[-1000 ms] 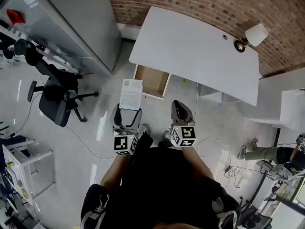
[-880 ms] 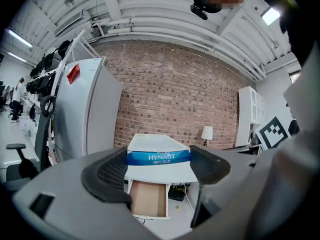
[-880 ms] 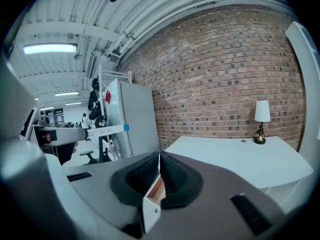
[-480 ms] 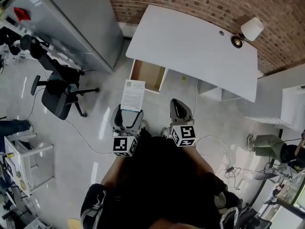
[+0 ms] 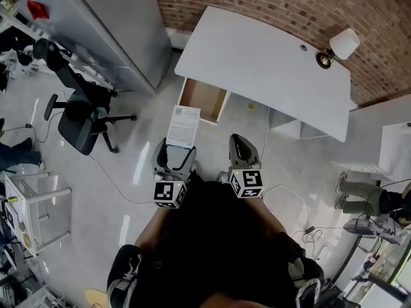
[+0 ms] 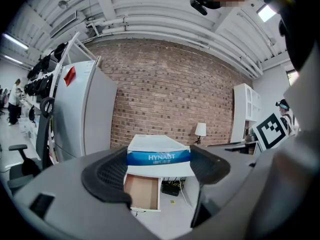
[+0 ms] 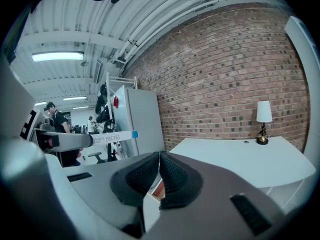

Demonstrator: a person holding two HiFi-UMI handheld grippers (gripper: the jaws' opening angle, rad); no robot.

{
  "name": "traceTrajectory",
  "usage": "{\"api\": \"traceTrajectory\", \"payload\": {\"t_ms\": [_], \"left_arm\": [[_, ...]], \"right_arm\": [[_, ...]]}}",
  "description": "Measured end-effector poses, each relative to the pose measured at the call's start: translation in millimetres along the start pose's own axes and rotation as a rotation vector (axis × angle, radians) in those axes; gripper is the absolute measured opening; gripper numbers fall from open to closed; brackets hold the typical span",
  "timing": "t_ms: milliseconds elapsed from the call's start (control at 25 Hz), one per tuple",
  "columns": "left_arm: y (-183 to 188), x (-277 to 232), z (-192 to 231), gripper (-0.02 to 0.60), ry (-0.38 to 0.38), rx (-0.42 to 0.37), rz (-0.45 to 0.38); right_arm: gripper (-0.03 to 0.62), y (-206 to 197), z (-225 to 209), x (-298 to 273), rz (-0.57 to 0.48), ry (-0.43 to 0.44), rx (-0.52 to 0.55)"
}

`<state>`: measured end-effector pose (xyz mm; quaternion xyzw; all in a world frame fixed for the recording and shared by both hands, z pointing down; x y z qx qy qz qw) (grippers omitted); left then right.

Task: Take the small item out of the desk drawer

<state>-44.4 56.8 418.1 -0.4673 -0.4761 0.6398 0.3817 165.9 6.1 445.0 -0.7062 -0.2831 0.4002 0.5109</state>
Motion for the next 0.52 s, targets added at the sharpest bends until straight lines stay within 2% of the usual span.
{"api": "traceTrajectory", "payload": {"t_ms": [520], "left_arm": [[1.0, -6.3, 11.2, 0.394, -0.021, -0.001, -0.002]], "right_arm": [[0.029, 3.1, 8.6, -11.6, -0.004, -0.009, 0.008]]}}
Point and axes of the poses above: the fingertips, and each gripper's own axes: x backward along the fingers, z to its left, y out of its top, the point moved 6 cm from there along x, backward along the fingers, and after that the axes turned 2 degrees about z, right-handed, at the moved point
